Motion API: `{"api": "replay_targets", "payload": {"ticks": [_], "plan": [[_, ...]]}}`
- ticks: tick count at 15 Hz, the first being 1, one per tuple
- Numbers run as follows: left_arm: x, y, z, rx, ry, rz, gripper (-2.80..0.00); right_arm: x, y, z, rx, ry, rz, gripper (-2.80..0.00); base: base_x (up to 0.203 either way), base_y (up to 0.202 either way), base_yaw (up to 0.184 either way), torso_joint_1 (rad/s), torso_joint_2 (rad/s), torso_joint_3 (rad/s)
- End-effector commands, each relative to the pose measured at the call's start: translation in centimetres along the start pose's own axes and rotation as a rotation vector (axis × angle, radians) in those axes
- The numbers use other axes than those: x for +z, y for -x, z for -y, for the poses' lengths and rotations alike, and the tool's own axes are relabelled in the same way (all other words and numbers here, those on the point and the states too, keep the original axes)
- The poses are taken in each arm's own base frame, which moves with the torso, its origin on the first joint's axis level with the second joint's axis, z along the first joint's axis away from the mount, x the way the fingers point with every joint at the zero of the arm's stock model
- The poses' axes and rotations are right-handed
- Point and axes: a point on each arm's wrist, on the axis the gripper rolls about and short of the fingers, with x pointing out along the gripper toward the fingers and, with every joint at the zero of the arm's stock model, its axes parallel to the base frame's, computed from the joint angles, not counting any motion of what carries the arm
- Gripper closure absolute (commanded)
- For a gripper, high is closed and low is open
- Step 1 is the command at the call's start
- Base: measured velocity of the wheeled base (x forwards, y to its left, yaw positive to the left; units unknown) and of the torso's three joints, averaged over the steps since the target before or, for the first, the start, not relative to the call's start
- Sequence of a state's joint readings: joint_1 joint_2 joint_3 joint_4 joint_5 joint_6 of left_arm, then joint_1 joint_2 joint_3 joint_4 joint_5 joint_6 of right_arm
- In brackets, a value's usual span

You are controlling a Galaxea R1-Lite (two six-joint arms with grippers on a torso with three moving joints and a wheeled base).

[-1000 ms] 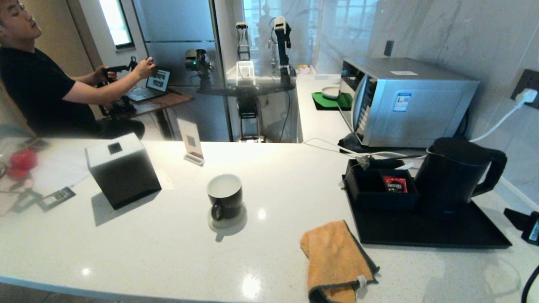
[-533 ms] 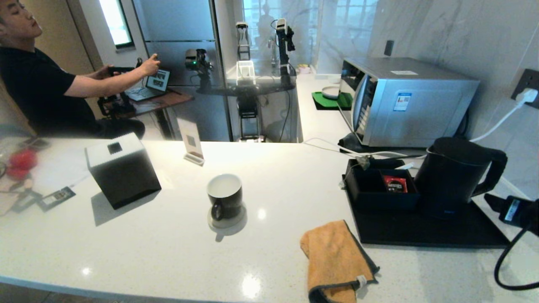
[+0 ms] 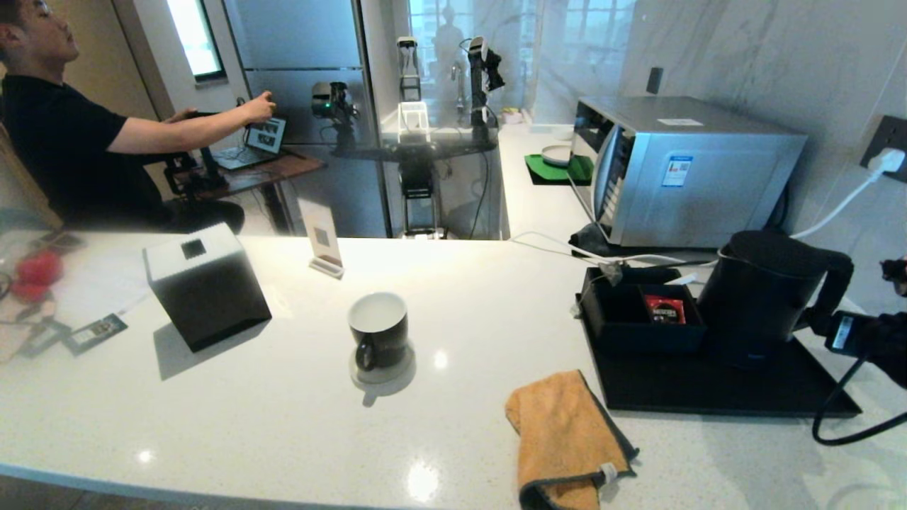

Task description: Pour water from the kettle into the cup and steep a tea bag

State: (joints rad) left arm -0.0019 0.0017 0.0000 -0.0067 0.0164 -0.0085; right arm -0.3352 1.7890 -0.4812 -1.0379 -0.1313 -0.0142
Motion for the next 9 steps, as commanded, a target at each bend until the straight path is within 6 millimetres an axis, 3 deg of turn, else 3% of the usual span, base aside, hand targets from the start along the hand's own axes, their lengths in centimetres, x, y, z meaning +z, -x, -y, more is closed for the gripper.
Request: {"api": "replay_targets", "payload": {"ticks": [1, 9], "plan": [[0.0, 0.0, 0.0, 0.001, 0.001, 0.001, 0.00, -0.1, -1.2, 0.8, -0.035, 0.010, -0.004, -2.80, 0.000, 0.000, 0.000, 0.000, 0.00, 0.000], [0.0, 0.0, 0.0, 0.001, 0.001, 0.000, 0.00, 0.2, -4.2, 1.6, -0.062, 0.001, 0.022, -2.80, 0.000, 0.000, 0.000, 0.000, 0.00, 0.000]]}}
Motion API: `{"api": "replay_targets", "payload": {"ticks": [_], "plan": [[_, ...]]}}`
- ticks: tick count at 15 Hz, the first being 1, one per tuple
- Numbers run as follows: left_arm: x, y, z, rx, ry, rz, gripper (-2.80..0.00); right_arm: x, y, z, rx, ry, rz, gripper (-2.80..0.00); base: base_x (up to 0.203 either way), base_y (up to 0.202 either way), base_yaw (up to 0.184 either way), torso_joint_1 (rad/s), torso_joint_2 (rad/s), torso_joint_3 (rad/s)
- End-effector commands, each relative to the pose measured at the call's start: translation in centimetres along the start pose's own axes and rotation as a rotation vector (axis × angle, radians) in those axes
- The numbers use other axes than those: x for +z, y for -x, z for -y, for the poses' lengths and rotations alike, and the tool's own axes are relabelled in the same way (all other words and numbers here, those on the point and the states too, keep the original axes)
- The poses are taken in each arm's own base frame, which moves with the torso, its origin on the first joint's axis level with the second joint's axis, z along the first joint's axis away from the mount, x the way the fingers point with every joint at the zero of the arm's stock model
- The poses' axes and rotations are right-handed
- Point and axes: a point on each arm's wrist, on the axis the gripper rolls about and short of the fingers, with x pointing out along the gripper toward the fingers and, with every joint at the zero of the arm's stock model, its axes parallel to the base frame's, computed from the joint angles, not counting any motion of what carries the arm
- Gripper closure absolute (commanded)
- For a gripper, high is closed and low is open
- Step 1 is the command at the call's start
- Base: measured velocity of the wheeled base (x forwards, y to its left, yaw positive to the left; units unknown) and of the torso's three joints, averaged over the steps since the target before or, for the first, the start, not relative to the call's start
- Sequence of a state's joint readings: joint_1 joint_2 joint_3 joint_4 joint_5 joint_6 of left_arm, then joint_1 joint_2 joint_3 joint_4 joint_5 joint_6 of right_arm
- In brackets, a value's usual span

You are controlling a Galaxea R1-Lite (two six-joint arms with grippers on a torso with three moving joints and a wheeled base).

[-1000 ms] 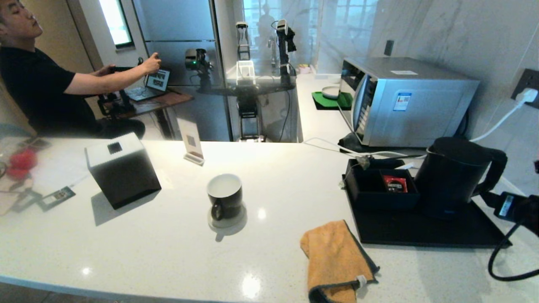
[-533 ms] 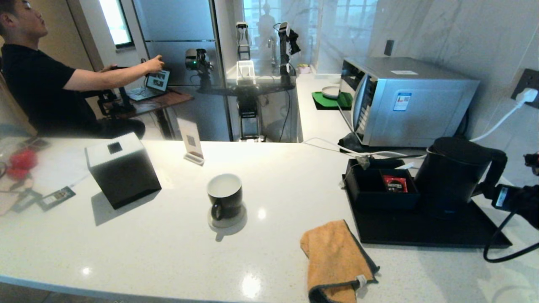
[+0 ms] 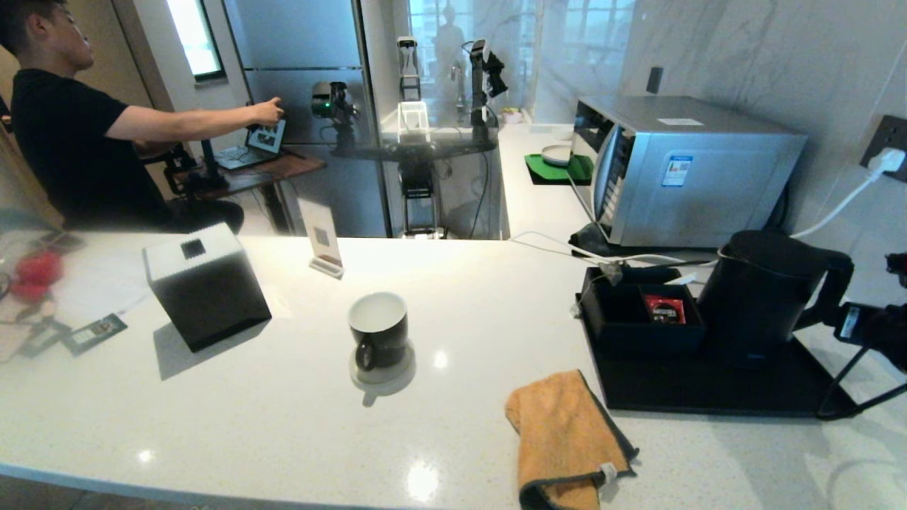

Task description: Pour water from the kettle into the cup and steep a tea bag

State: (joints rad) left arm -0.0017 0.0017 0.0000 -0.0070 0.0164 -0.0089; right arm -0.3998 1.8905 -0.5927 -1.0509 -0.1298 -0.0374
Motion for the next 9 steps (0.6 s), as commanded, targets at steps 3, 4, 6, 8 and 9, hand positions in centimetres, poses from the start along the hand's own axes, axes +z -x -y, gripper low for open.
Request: {"api": "replay_targets", "payload": {"ticks": [3, 4, 6, 8, 9], "plan": [[0.0, 0.0, 0.0, 0.001, 0.000, 0.001, 0.00, -0.3, -2.0, -0.3, 0.000, -0.020, 0.017, -2.80, 0.000, 0.000, 0.000, 0.000, 0.00, 0.000], [0.0, 0.0, 0.0, 0.001, 0.000, 0.001, 0.00, -0.3, -2.3, -0.3, 0.001, -0.031, 0.024, -2.80, 0.000, 0.000, 0.000, 0.000, 0.00, 0.000], [0.0, 0.0, 0.0, 0.001, 0.000, 0.000, 0.00, -0.6, -2.9, -0.4, 0.001, -0.040, 0.036, -2.80, 0.000, 0.000, 0.000, 0.000, 0.00, 0.000], [0.0, 0.0, 0.0, 0.001, 0.000, 0.000, 0.00, -0.8, -3.4, -0.5, 0.002, -0.045, 0.050, -2.80, 0.000, 0.000, 0.000, 0.000, 0.00, 0.000], [0.0, 0.0, 0.0, 0.001, 0.000, 0.001, 0.00, -0.8, -3.7, -0.6, 0.003, -0.047, 0.064, -2.80, 0.000, 0.000, 0.000, 0.000, 0.00, 0.000]]}}
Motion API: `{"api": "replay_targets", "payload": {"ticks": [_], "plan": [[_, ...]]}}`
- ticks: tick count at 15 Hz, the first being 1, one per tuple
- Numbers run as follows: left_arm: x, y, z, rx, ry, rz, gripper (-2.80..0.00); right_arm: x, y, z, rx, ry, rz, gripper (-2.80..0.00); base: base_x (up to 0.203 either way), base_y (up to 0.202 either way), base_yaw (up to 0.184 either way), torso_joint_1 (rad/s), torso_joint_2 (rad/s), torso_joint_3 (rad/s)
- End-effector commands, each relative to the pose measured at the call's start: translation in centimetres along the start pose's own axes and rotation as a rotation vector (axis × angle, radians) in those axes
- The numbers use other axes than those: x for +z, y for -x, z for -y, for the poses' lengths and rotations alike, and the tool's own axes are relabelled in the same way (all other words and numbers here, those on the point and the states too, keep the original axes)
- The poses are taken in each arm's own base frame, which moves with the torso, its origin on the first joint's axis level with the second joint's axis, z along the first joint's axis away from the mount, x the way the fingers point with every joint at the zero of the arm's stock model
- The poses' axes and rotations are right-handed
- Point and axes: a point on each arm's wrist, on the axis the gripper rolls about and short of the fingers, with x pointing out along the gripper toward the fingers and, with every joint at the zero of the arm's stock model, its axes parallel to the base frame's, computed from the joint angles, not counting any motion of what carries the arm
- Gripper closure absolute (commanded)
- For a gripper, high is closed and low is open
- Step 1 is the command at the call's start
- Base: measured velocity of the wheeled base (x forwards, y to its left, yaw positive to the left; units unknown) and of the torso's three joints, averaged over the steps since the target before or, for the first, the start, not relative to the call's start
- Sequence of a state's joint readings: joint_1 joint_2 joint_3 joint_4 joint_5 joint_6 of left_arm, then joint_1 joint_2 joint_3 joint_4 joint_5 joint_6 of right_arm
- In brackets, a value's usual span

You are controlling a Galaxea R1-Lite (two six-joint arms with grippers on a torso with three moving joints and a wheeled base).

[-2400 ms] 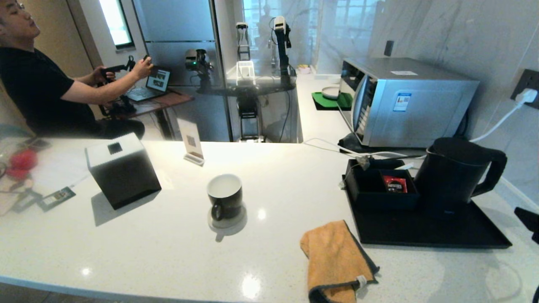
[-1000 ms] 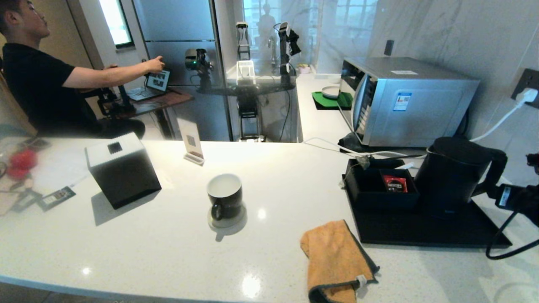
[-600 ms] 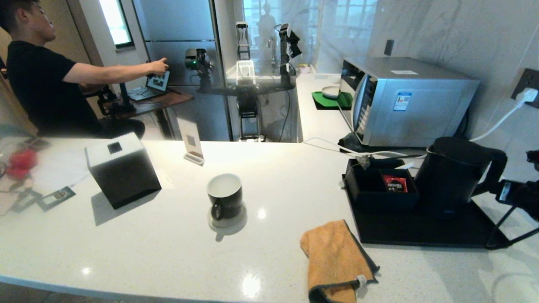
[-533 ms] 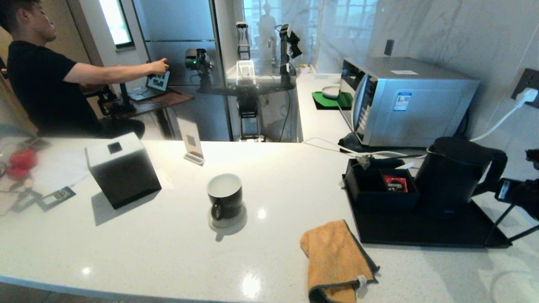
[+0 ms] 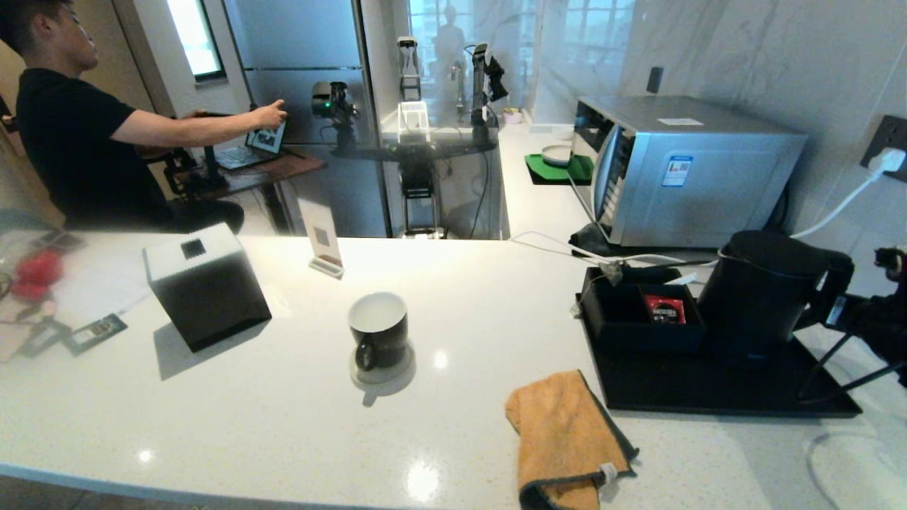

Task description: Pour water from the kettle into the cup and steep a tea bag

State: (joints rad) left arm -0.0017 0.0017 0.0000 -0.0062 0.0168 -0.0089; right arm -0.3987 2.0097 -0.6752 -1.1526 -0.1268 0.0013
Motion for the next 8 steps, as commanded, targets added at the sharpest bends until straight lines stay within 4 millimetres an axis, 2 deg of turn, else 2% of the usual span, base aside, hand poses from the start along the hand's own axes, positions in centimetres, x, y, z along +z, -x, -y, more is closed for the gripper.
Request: {"api": "replay_targets", "payload": {"ticks": [1, 8], "plan": [[0.0, 0.0, 0.0, 0.000, 0.000, 0.000, 0.00, -0.6, -0.9, -0.1, 0.000, -0.002, 0.004, -2.80, 0.000, 0.000, 0.000, 0.000, 0.00, 0.000], [0.0, 0.0, 0.0, 0.000, 0.000, 0.002, 0.00, -0.5, -3.4, -0.4, 0.002, -0.030, 0.061, -2.80, 0.000, 0.000, 0.000, 0.000, 0.00, 0.000]]}}
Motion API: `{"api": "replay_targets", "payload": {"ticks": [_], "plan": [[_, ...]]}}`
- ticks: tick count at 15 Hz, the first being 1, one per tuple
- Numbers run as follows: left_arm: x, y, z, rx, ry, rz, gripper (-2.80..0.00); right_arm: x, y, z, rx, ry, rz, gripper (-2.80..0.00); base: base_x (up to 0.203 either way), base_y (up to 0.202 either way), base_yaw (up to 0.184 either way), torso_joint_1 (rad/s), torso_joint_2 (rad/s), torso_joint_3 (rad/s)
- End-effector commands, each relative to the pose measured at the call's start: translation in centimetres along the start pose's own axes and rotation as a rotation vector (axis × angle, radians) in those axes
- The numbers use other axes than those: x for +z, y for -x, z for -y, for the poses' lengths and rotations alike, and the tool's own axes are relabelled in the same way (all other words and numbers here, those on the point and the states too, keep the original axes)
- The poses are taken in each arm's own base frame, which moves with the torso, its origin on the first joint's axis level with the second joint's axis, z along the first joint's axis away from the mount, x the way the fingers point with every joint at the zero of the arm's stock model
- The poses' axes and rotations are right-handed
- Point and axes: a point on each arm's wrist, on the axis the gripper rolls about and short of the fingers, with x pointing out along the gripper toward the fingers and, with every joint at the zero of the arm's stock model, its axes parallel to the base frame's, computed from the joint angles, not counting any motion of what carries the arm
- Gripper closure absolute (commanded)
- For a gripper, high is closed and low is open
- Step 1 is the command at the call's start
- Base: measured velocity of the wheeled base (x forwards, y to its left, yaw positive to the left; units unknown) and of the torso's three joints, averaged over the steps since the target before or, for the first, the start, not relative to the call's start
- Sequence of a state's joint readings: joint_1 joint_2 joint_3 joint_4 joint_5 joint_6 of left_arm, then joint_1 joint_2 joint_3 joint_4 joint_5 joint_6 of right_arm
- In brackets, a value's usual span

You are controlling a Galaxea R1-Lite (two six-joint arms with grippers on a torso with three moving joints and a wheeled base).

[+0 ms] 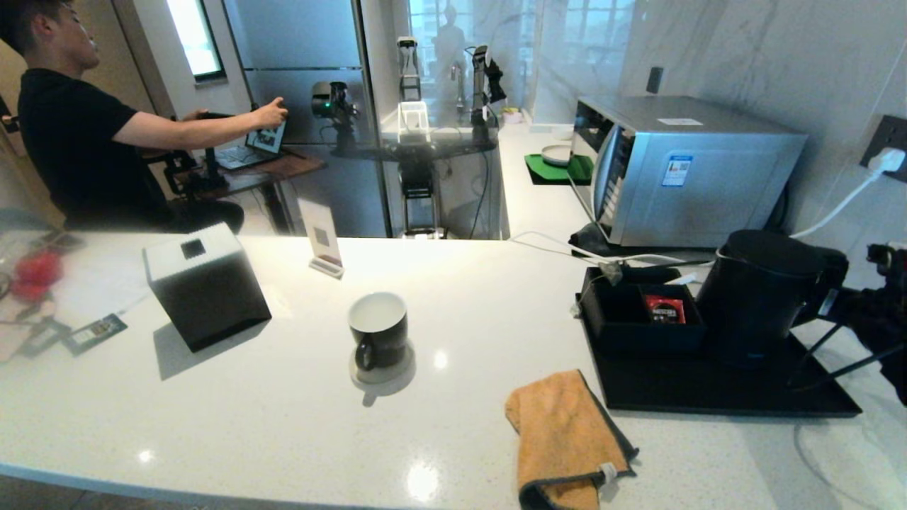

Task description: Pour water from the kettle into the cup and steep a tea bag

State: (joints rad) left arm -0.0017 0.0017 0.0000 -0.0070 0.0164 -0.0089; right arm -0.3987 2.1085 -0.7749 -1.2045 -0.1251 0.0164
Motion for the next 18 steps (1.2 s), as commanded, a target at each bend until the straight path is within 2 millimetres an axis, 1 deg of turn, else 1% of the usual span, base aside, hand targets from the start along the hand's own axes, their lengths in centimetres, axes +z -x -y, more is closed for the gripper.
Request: {"api": "replay_targets", "payload": {"ticks": [1, 4, 7, 11, 18], "plan": [[0.0, 0.0, 0.0, 0.001, 0.000, 0.000, 0.00, 0.1, -0.9, -0.1, 0.000, -0.016, 0.023, -2.80, 0.000, 0.000, 0.000, 0.000, 0.00, 0.000], [0.0, 0.0, 0.0, 0.001, 0.000, 0.001, 0.00, 0.0, -1.6, -0.2, 0.001, -0.019, 0.029, -2.80, 0.000, 0.000, 0.000, 0.000, 0.00, 0.000], [0.0, 0.0, 0.0, 0.001, 0.000, 0.001, 0.00, -0.2, -1.7, -0.2, 0.000, -0.019, 0.025, -2.80, 0.000, 0.000, 0.000, 0.000, 0.00, 0.000], [0.0, 0.0, 0.0, 0.001, 0.000, 0.001, 0.00, 0.8, -2.2, -0.2, 0.003, -0.039, 0.061, -2.80, 0.000, 0.000, 0.000, 0.000, 0.00, 0.000], [0.0, 0.0, 0.0, 0.001, 0.000, -0.001, 0.00, 1.1, -2.1, -0.3, 0.008, -0.037, 0.070, -2.80, 0.000, 0.000, 0.000, 0.000, 0.00, 0.000]]}}
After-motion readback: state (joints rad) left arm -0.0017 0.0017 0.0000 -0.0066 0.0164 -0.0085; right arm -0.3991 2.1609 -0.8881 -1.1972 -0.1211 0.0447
